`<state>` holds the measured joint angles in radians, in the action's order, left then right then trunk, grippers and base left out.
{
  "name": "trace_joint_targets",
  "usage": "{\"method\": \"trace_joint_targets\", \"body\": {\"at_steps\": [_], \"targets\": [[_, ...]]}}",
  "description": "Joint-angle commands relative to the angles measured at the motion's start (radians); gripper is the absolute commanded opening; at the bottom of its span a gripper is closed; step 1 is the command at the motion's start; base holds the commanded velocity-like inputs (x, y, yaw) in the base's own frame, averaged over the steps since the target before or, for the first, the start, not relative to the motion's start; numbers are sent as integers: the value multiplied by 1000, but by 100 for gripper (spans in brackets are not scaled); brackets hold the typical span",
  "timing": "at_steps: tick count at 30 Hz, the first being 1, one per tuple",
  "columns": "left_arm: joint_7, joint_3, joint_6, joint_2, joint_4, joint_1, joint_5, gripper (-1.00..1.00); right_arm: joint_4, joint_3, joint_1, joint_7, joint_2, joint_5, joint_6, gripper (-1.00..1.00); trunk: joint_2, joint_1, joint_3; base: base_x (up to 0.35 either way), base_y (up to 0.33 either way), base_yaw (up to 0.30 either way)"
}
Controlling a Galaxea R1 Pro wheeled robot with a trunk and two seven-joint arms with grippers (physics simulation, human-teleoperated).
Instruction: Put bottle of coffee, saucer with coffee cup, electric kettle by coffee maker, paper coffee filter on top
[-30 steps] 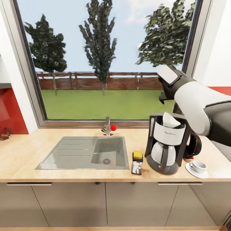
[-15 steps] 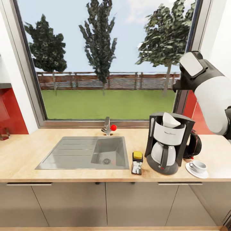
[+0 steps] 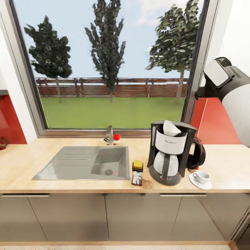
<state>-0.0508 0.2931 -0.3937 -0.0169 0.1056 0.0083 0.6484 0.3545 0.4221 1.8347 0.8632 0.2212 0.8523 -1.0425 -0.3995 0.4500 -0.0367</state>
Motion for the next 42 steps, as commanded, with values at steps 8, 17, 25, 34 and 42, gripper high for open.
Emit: {"method": "trace_joint_targets", "body": {"at_steps": [8, 17, 25, 34, 42], "targets": [[-6, 9, -1, 1, 2, 1, 5, 100, -5, 21, 0, -21, 32, 11, -5, 100, 0, 0, 0, -174, -298, 0], [-6, 10, 0, 12, 2, 1, 6, 100, -48, 43, -1, -71, 52, -8, -5, 100, 0, 0, 0, -208, -277, 0], [-14, 11, 0, 18, 1, 1, 5, 100, -242, 45, -34, -415, 73, -345, 44, 100, 0, 0, 0, -206, -275, 0], [-15, 11, 0, 16, 1, 1, 5, 100, -363, 44, -34, -618, 76, -480, 112, 100, 0, 0, 0, -246, -204, 0], [-15, 11, 1, 15, 1, 1, 7, 100, -388, 44, -88, -702, 78, -531, 69, 100, 0, 0, 0, -331, -11, 0]]}}
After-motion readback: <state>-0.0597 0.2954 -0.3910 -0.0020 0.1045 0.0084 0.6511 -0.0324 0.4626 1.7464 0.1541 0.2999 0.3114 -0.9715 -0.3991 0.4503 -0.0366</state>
